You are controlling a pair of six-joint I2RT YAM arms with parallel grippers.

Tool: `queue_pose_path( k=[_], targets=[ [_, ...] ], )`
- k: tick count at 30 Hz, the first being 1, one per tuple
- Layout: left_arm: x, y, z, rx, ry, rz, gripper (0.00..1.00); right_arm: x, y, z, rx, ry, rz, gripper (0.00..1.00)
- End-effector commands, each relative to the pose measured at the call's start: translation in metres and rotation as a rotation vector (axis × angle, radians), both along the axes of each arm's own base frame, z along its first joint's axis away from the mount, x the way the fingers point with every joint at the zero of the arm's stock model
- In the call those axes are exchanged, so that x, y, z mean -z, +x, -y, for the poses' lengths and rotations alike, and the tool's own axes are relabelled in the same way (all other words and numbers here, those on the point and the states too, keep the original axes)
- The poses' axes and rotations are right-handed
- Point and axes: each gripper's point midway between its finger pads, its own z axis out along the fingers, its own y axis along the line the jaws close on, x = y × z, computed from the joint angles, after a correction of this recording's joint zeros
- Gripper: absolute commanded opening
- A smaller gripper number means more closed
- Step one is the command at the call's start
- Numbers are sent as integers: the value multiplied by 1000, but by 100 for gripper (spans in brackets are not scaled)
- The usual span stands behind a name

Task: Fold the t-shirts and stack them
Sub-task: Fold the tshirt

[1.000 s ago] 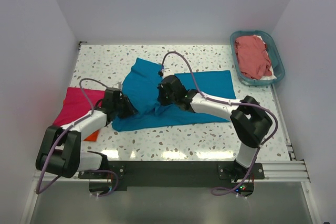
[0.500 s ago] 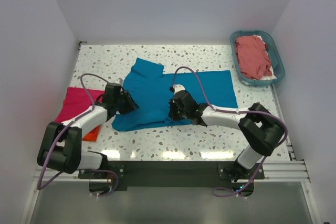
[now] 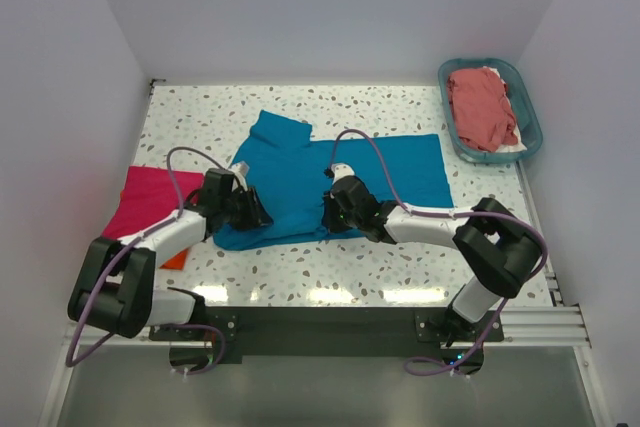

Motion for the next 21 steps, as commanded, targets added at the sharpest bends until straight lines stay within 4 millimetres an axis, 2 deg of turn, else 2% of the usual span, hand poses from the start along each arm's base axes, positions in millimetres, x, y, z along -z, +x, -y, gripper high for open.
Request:
queue_pose_path(
  k=[1, 10, 15, 21],
  targets=[
    [-5, -12, 7, 76, -21, 30, 34, -23, 10, -12, 10, 74, 67, 10],
    [-5, -23, 16, 120, -56, 42, 27, -20, 12, -12, 17, 65, 59, 18],
    [-5, -24, 21, 138, -67, 44, 25, -21, 11, -14, 14, 67, 58, 18],
    [-4, -27, 25, 145, -81, 40, 14, -27, 9, -12, 13, 70, 63, 22]
  ],
)
